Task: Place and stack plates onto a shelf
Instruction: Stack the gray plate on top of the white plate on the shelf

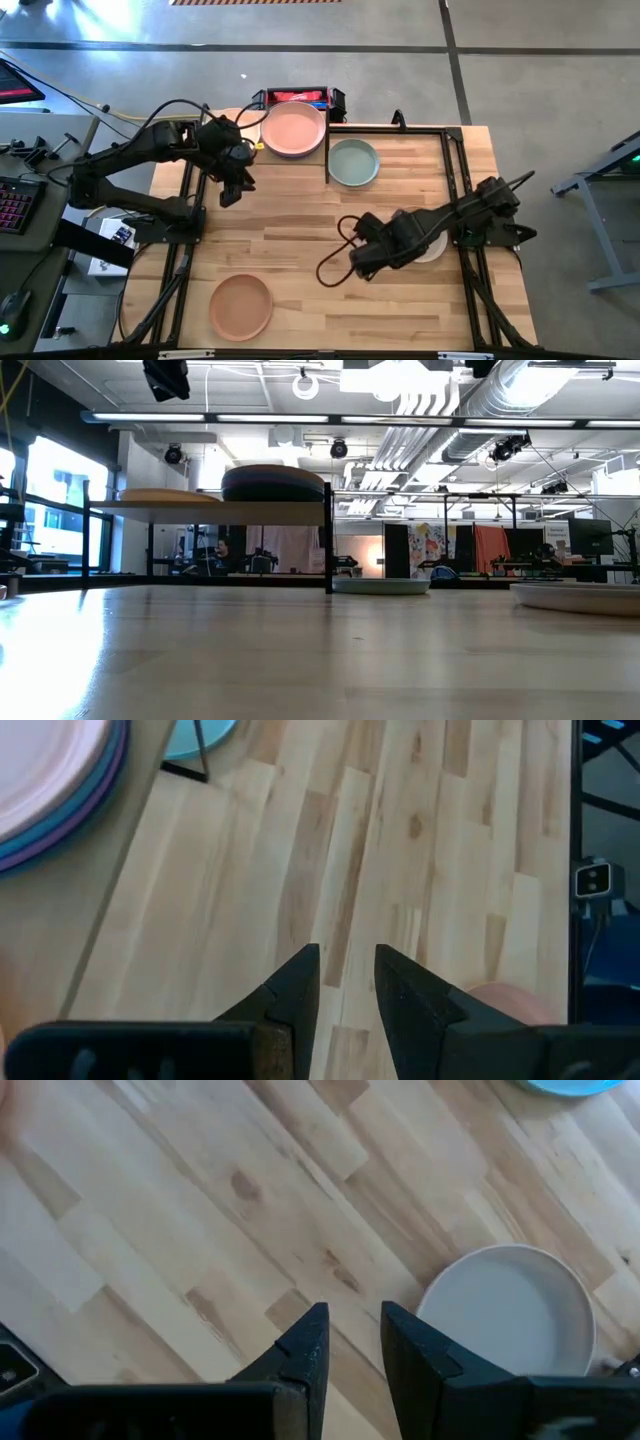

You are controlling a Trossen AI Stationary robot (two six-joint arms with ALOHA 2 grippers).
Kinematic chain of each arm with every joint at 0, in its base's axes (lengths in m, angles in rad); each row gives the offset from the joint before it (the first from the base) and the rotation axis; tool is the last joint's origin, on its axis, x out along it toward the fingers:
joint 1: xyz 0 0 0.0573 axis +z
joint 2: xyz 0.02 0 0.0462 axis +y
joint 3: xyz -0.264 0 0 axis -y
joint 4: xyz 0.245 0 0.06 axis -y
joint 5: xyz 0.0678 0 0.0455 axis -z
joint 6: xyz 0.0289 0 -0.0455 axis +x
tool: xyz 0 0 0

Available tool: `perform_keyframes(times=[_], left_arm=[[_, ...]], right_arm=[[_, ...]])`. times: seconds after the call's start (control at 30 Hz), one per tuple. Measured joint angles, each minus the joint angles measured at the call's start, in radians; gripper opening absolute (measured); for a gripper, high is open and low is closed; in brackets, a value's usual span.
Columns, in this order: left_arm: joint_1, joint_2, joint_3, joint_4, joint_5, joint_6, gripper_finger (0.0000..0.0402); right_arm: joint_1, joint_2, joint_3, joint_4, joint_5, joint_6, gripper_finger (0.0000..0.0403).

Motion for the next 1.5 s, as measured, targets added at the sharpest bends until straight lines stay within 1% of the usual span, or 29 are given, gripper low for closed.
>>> perform_keyframes(times=[0.13,0.2,0.43,0.5,0.57,0.7,0.77,0.93,1.1,1.2,1.3,1.4,1.5], left_arm=[[-0.013,0.000,0.000,0.000,-0.001,0.000,0.0087],[-0.016,0.000,0.000,0.000,-0.001,-0.001,0.0087],[-0.016,0.000,0.000,0.000,-0.023,-0.036,0.0087],[-0.016,0.000,0.000,0.000,-0.024,-0.043,0.0087],[-0.016,0.000,0.000,0.000,-0.024,-0.043,0.0087],[-0.016,0.000,0.000,0.000,-0.024,-0.048,0.0087],[-0.016,0.000,0.000,0.000,-0.025,-0.051,0.0087],[-0.016,0.000,0.000,0.000,-0.025,-0.053,0.0087],[-0.016,0.000,0.000,0.000,-0.025,-0.053,0.0087],[-0.016,0.000,0.000,0.000,-0.025,-0.053,0.0087],[-0.016,0.000,0.000,0.000,-0.025,-0.061,0.0087],[-0.016,0.000,0.000,0.000,-0.025,-0.078,0.0087],[-0.016,0.000,0.000,0.000,-0.025,-0.078,0.0087]], right_arm=[[0.006,0.002,0.000,-0.017,0.006,-0.004,0.0071],[-0.001,-0.003,0.000,-0.016,0.020,-0.037,0.0071],[-0.056,-0.029,0.000,-0.016,0.047,-0.123,0.0071],[-0.076,-0.048,-0.030,-0.010,0.053,-0.143,0.0071],[-0.098,-0.089,-0.109,-0.013,0.050,-0.112,0.0071],[-0.124,-0.231,-0.372,-0.007,0.025,0.004,0.0071],[-0.124,-0.321,-0.492,0.040,0.021,0.062,0.0071],[-0.124,-0.558,-0.748,0.278,0.013,0.156,0.0071],[-0.123,-0.737,-0.991,0.545,-0.049,0.248,0.0071],[-0.124,-0.781,-1.106,0.690,-0.087,0.286,0.0071],[-0.124,-0.780,-1.189,0.822,-0.125,0.289,0.0071],[-0.124,-0.752,-1.234,0.917,-0.165,0.289,0.0071],[-0.124,-0.713,-1.239,0.939,-0.190,0.289,0.0071]])
